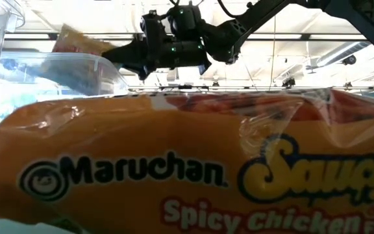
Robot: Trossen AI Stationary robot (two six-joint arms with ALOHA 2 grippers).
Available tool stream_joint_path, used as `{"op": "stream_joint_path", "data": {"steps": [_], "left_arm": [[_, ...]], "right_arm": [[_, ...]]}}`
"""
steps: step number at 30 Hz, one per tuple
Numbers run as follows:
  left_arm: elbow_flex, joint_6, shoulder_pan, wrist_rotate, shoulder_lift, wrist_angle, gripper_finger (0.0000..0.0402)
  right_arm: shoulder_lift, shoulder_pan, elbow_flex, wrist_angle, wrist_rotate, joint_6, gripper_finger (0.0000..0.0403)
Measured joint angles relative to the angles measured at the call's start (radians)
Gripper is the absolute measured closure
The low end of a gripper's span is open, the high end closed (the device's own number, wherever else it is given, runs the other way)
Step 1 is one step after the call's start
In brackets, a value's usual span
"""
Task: Sort Maruchan noodles
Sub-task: Put the top right blue noodle pack into the middle transparent bin, then put the middle left orange noodle pack into the top transparent bin
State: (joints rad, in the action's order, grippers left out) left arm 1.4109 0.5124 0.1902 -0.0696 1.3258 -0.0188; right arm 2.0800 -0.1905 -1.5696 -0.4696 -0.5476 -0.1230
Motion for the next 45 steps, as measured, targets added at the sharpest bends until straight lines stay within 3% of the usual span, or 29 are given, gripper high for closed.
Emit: {"op": "stream_joint_path", "data": {"steps": [7,12,15,21,26,30,41,45], "left_arm": [[0.0,-0.003,0.0,0.0,0.0,-0.002,0.0251],[0.0,-0.008,0.0,0.0,0.0,-0.018,0.0251],[0.0,-0.024,0.0,0.001,0.0,-0.039,0.0251],[0.0,-0.062,0.0,0.002,0.0,-0.057,0.0251],[0.0,-0.092,0.0,0.001,0.0,-0.071,0.0251],[0.0,-0.121,0.0,0.001,0.0,-0.117,0.0251],[-0.079,-0.164,0.0,0.008,0.007,-0.229,0.0251],[-0.172,-0.155,0.001,0.009,0.014,-0.233,0.0251]], "right_arm": [[-0.002,0.001,0.001,0.001,0.0,0.026,0.0285],[-0.064,-0.025,-0.001,0.054,-0.002,0.184,0.0265],[-0.135,-0.059,-0.007,0.224,0.002,0.224,0.0266],[-0.305,-0.123,-0.007,0.692,0.011,0.156,0.0281],[-0.439,-0.143,-0.005,1.065,0.149,0.106,0.0282],[-0.549,-0.142,0.021,1.24,0.261,0.141,0.0282],[-0.781,-0.091,0.332,1.301,0.288,0.583,0.0282],[-0.824,-0.042,0.45,1.16,0.287,0.746,0.0282]]}}
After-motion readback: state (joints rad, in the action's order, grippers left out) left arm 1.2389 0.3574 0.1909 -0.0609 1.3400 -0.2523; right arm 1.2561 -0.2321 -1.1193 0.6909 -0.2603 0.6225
